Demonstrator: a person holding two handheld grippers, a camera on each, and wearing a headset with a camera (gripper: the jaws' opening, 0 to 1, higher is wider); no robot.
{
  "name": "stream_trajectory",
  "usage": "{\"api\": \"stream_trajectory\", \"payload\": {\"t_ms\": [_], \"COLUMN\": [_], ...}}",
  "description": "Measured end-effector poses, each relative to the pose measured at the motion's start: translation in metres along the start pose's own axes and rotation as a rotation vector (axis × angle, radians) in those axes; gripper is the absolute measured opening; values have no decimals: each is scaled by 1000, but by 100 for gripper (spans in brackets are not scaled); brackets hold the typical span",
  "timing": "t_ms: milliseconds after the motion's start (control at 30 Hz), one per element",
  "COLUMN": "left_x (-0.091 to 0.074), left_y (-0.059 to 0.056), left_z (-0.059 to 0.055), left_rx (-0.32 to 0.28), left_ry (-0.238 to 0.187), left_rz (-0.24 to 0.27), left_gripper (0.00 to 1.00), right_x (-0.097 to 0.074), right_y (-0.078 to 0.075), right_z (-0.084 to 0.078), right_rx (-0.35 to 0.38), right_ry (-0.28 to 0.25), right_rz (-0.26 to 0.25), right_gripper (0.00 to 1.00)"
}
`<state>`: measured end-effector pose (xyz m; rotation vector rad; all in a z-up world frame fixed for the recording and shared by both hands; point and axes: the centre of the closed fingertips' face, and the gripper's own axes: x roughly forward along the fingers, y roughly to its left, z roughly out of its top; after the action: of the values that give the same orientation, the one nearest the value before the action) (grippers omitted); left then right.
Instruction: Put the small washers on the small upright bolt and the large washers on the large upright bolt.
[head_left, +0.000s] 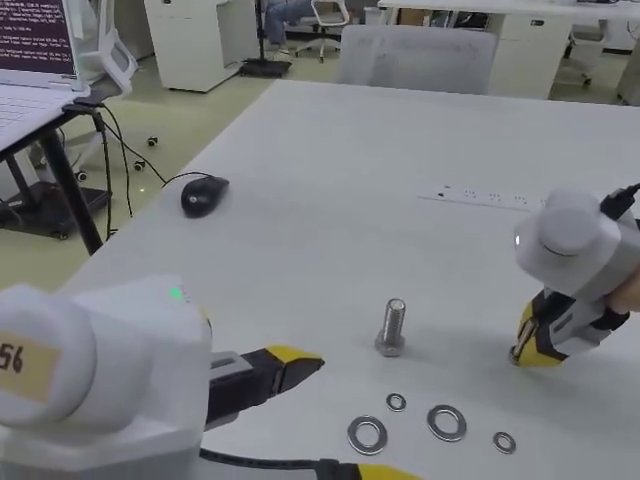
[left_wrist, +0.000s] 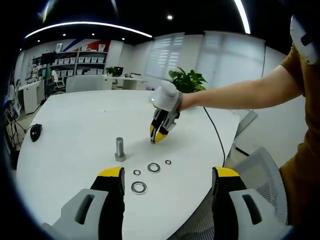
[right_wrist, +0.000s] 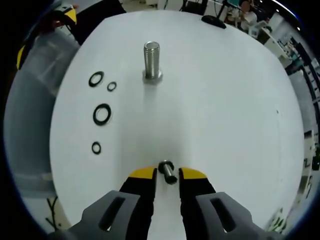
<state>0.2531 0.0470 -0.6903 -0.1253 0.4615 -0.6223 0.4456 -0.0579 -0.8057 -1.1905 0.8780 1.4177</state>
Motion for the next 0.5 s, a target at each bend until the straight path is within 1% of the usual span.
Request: {"api": "stream_trajectory", "payload": {"t_ms": [233,333,500], "left_x": [-1,-3,-7], "left_y": [0,0,-2], "left_z": [2,2,7], "left_rx": [8,13,25], "left_ry": [-3,-4,-14], "left_rz": [-1,3,10], "left_gripper": [70,70,70], "right_x": [-6,-10,-17], "right_y": [0,3,8], "right_z": [-3,-4,-8], "right_rx": [11,16,25], "right_ry": [-5,-11,-14], "right_rz": [-14,-20,-32], "right_gripper": [19,20,20]}}
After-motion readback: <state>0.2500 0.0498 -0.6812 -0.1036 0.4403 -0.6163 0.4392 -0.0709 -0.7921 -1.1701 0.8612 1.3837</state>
